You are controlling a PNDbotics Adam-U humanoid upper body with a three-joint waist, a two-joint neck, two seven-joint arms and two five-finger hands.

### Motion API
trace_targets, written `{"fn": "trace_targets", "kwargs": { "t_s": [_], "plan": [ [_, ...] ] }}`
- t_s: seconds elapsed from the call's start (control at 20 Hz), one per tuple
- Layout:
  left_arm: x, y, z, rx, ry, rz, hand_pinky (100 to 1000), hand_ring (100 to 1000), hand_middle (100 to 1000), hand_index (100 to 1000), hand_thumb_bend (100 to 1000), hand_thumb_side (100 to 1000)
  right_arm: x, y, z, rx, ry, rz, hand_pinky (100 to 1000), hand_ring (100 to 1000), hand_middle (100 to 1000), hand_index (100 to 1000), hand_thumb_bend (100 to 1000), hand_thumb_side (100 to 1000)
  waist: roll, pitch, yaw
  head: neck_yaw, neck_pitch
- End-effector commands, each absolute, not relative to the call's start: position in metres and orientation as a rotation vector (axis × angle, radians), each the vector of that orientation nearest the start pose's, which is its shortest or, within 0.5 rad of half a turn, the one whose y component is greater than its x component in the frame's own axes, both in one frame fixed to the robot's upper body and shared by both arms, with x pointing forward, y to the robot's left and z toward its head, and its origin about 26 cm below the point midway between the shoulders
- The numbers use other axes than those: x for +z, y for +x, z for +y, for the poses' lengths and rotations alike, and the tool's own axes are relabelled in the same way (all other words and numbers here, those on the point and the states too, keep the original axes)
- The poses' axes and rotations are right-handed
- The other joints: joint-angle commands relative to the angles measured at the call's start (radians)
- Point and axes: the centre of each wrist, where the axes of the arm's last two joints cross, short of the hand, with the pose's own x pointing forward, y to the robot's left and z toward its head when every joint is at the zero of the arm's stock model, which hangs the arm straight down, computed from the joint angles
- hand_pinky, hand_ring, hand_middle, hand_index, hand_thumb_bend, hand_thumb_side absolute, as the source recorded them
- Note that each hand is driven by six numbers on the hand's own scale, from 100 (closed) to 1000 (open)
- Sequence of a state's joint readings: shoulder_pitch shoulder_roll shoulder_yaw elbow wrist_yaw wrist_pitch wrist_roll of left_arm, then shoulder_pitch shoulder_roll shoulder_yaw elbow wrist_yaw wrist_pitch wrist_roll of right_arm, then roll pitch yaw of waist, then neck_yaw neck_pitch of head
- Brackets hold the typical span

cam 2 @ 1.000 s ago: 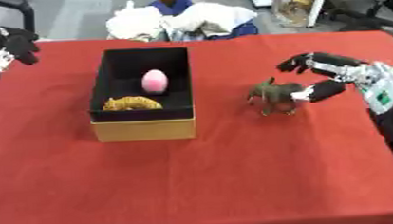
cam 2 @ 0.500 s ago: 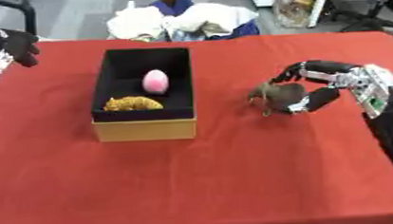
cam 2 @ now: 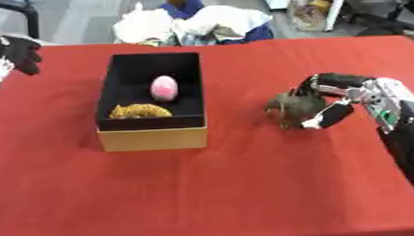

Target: Pick up objects on the table and place them in the box.

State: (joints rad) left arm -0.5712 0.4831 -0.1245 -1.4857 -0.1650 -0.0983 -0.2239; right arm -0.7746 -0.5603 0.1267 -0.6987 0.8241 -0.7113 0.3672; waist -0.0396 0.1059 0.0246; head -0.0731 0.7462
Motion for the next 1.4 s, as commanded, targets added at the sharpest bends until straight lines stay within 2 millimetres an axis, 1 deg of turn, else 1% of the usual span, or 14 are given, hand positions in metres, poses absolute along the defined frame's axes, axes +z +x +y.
{"fn": "trace_targets", "kwargs": {
  "t_s": [0.05,0.2,0.25,0.4,0.55,0.75,0.9,1.0,1.15,1.4],
  "plan": [
    [0.192,0.392,0.283,-0.912,0.330,-1.988,619,580,588,771,321,902,0.117,0.448,-0.397,1.720,-0.598,-1.409,718,665,414,554,242,284,0.000,-0.014,-0.001,-0.001,-0.008],
    [0.192,0.392,0.284,-0.911,0.330,-1.988,618,579,588,772,318,905,0.128,0.451,-0.395,1.706,-0.605,-1.450,711,647,379,527,175,166,-0.002,-0.015,-0.002,-0.001,-0.008],
    [0.192,0.392,0.284,-0.911,0.329,-1.987,618,579,589,772,316,906,0.134,0.453,-0.394,1.699,-0.608,-1.472,708,641,372,522,149,121,-0.003,-0.015,-0.002,-0.001,-0.008],
    [0.191,0.392,0.284,-0.911,0.328,-1.986,618,579,589,772,313,909,0.154,0.459,-0.386,1.686,-0.614,-1.532,706,634,365,517,157,100,-0.005,-0.017,-0.002,0.000,-0.007],
    [0.191,0.391,0.283,-0.915,0.323,-1.985,618,579,588,772,311,911,0.176,0.467,-0.373,1.689,-0.614,-1.594,705,631,363,516,169,100,-0.009,-0.020,0.001,-0.001,-0.006],
    [0.192,0.391,0.279,-0.921,0.305,-1.996,616,576,586,771,311,903,0.200,0.479,-0.347,1.701,-0.603,-1.675,705,630,362,515,188,100,-0.014,-0.025,0.010,-0.004,-0.003],
    [0.194,0.390,0.272,-0.927,0.283,-2.016,615,574,584,770,313,892,0.212,0.487,-0.325,1.704,-0.593,-1.718,706,630,363,516,198,100,-0.018,-0.026,0.026,-0.009,-0.004],
    [0.199,0.390,0.266,-0.928,0.264,-2.043,613,571,580,768,317,878,0.216,0.493,-0.310,1.702,-0.584,-1.742,706,630,365,518,191,100,-0.021,-0.026,0.038,-0.013,-0.006],
    [0.206,0.388,0.256,-0.937,0.229,-2.082,609,566,576,766,323,858,0.221,0.500,-0.287,1.720,-0.578,-1.753,709,636,373,522,221,100,-0.022,-0.024,0.058,-0.021,-0.010],
    [0.214,0.385,0.242,-0.962,0.178,-2.130,604,559,568,763,329,845,0.227,0.509,-0.246,1.769,-0.589,-1.765,712,643,381,526,242,100,-0.024,-0.019,0.091,-0.041,-0.015]
  ]
}}
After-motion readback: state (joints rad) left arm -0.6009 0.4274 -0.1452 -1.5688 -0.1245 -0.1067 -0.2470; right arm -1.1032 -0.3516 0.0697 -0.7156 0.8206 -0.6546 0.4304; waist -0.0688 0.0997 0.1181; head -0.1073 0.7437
